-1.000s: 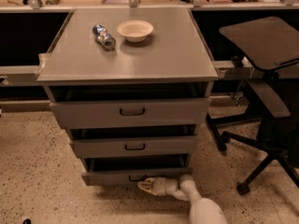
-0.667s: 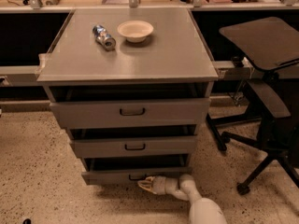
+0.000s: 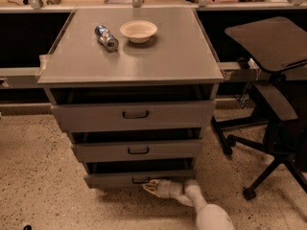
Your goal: Close bottom drawer
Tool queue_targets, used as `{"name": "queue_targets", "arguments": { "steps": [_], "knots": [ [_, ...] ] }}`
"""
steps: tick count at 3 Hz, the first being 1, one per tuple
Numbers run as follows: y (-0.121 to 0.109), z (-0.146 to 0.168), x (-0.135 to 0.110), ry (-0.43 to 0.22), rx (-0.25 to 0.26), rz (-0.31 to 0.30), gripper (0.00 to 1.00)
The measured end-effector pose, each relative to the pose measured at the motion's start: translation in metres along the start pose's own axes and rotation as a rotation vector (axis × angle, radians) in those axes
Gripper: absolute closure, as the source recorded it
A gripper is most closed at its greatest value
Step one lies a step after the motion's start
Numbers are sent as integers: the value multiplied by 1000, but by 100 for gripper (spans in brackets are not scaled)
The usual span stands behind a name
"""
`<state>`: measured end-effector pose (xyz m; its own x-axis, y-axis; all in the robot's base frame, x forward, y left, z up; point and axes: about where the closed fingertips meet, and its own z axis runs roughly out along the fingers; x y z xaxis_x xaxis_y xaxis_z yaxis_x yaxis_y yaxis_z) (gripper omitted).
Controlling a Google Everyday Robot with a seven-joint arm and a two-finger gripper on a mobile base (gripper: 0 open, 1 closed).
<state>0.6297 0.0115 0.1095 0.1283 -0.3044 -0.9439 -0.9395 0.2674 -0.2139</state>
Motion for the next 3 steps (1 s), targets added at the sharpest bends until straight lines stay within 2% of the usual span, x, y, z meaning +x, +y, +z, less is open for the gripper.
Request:
{"name": "queue_targets", "arguments": {
  "steps": [3],
  "knots": [
    [0,-1,0,4,9,1,27]
  ]
}}
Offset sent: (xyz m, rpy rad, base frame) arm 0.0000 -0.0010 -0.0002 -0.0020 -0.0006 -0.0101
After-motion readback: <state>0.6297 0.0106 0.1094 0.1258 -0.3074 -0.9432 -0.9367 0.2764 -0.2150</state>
